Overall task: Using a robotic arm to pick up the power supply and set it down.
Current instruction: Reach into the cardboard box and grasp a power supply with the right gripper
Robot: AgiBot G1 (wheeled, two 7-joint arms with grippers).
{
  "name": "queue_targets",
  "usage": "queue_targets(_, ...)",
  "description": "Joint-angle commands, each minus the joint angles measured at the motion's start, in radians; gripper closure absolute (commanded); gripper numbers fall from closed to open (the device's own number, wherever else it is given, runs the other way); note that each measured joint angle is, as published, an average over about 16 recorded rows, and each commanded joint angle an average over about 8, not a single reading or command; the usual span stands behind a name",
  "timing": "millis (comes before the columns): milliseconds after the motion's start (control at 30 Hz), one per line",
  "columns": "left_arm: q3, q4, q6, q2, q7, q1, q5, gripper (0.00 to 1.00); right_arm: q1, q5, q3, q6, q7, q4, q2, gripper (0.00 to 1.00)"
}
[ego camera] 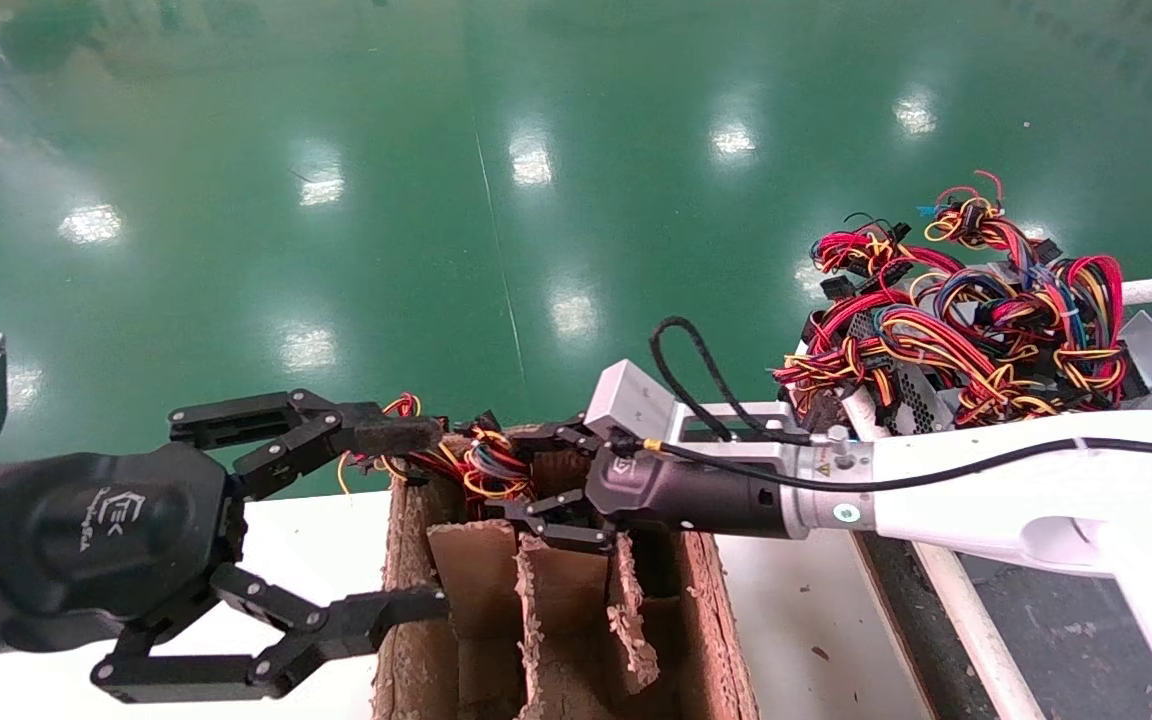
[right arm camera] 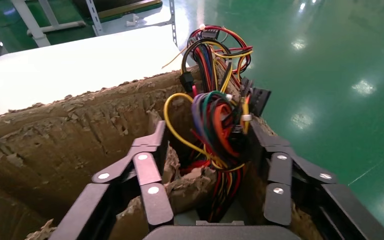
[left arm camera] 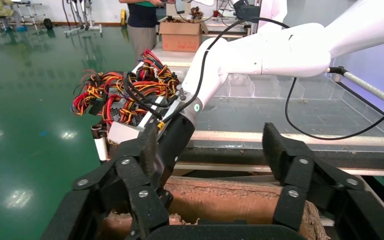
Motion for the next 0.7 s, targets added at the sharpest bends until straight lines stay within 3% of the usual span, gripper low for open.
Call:
queue_targets(33, 0.000, 0.000, 0.000, 0.000, 0.000, 0.000, 0.000, 0.00, 0.001, -0.005, -0.003, 0.007, -0.004, -0.005, -0.010, 1.00)
queue_targets(700, 0.000, 0.000, 0.000, 0.000, 0.000, 0.000, 0.000, 0.00, -0.015, -0.038, -0.010, 0.078, -0.011, 0.041, -0.023, 1.00)
